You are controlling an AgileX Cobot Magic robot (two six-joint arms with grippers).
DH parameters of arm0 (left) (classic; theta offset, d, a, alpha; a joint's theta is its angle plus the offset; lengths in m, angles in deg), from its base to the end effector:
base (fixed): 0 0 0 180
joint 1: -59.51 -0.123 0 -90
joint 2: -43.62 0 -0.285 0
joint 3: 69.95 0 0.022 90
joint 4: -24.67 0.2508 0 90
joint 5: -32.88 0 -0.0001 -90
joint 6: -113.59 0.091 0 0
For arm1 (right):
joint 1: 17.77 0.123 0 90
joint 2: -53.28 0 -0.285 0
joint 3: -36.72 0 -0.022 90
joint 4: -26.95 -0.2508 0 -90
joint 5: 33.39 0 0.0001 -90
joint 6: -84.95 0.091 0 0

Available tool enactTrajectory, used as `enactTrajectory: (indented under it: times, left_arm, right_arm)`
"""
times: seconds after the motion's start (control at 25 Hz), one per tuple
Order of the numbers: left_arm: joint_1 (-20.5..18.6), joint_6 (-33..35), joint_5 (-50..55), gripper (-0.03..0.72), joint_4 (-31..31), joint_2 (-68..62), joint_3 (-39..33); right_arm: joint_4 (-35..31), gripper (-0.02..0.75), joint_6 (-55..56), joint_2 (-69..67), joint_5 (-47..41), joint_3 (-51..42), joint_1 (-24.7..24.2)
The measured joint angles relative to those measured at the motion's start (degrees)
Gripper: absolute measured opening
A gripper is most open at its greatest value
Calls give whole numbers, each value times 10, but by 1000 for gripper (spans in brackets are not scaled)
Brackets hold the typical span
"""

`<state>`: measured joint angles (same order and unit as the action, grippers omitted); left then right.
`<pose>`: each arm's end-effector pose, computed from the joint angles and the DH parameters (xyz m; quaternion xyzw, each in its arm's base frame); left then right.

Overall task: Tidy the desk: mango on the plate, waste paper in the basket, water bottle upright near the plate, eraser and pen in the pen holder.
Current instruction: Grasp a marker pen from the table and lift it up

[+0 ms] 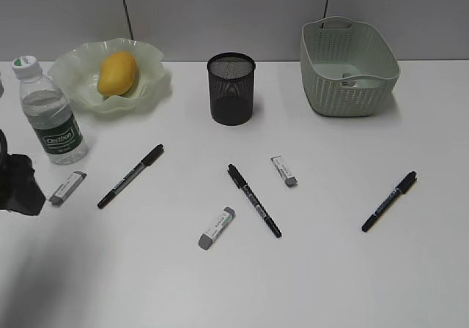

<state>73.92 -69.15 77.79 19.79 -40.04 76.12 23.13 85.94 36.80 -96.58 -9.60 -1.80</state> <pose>0.2198 -0.0621 0.2230 0.0753 0.9849 -0.0566 0.1452 0.0112 0.0088 0.2847 -0.1162 0.8829 0.0999 0.4439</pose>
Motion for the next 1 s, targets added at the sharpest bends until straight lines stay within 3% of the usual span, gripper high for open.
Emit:
enactTrajectory:
  times: [0.16,0.32,0.56,1.0]
  left_arm:
    - [0,0,168,574,12,4,64]
    - [0,2,235,568,26,22,79]
    - [0,16,221,562,30,118,49]
    - [0,17,178,561,33,479,-49]
  right_arm:
    - [0,584,0,0,0,0,0]
    - [0,584,0,0,0,0,0]
    - [0,584,0,0,0,0,0]
    - [-1,584,0,0,1,0,0]
